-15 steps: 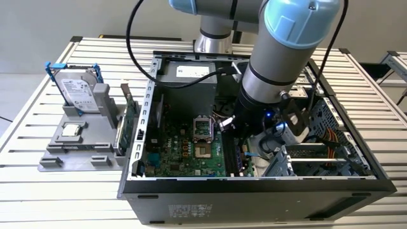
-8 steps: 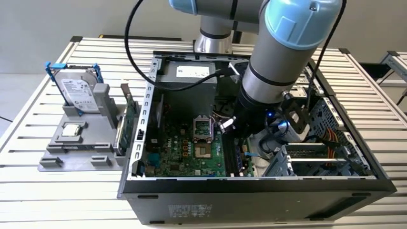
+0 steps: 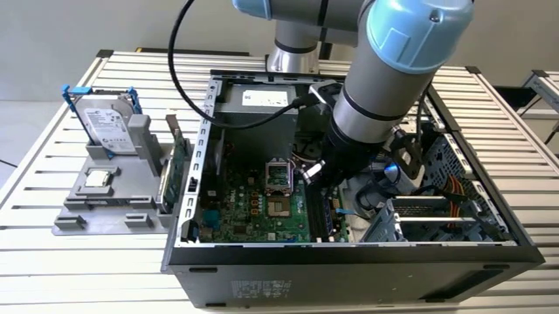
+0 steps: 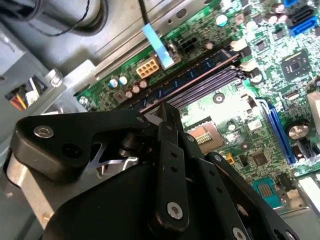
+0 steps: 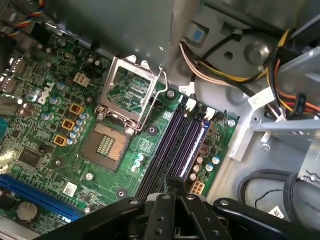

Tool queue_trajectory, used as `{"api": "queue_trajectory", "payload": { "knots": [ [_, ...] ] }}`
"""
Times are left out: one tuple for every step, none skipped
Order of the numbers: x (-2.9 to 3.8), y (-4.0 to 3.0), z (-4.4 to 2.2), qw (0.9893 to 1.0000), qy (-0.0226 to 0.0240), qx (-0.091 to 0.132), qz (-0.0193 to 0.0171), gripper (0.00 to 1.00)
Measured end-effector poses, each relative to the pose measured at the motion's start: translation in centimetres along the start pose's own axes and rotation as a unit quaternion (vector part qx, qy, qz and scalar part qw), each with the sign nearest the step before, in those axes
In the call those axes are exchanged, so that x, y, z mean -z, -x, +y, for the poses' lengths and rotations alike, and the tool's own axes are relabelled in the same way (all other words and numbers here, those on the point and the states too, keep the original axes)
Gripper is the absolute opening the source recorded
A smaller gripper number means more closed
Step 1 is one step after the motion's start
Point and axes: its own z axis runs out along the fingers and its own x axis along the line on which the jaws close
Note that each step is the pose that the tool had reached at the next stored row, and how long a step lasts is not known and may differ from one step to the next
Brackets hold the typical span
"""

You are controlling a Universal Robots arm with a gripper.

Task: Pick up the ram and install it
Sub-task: 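Press down the ram until it locks into place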

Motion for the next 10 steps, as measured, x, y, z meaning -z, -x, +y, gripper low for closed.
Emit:
{"api": "queue_trajectory", "payload": {
  "knots": [
    [-0.01, 0.0, 0.0, 1.0, 0.0015, 0.007, 0.0002, 0.0],
    [-0.02, 0.0, 0.0, 0.9999, 0.0026, 0.015, 0.0006, 0.0],
    [-0.04, 0.0, 0.0, 0.9997, 0.003, 0.023, 0.0014, 0.0],
    [-0.05, 0.0, 0.0, 0.9995, 0.0032, 0.032, 0.0024, 0.0],
    [-0.06, 0.0, -0.01, 0.9992, 0.0033, 0.041, 0.0035, 0.0],
    [-0.06, 0.0, -0.01, 0.9988, 0.0033, 0.049, 0.0045, 0.0],
    [-0.08, 0.0, -0.01, 0.9983, 0.0035, 0.059, 0.0056, 0.0],
    [-0.09, 0.0, -0.01, 0.9977, 0.0036, 0.068, 0.0067, 0.0],
    [-0.09, 0.0, -0.01, 0.997, 0.0037, 0.077, 0.0078, 0.0],
    [-0.09, 0.0, -0.01, 0.9963, 0.0037, 0.086, 0.0089, 0.0]
  ]
}}
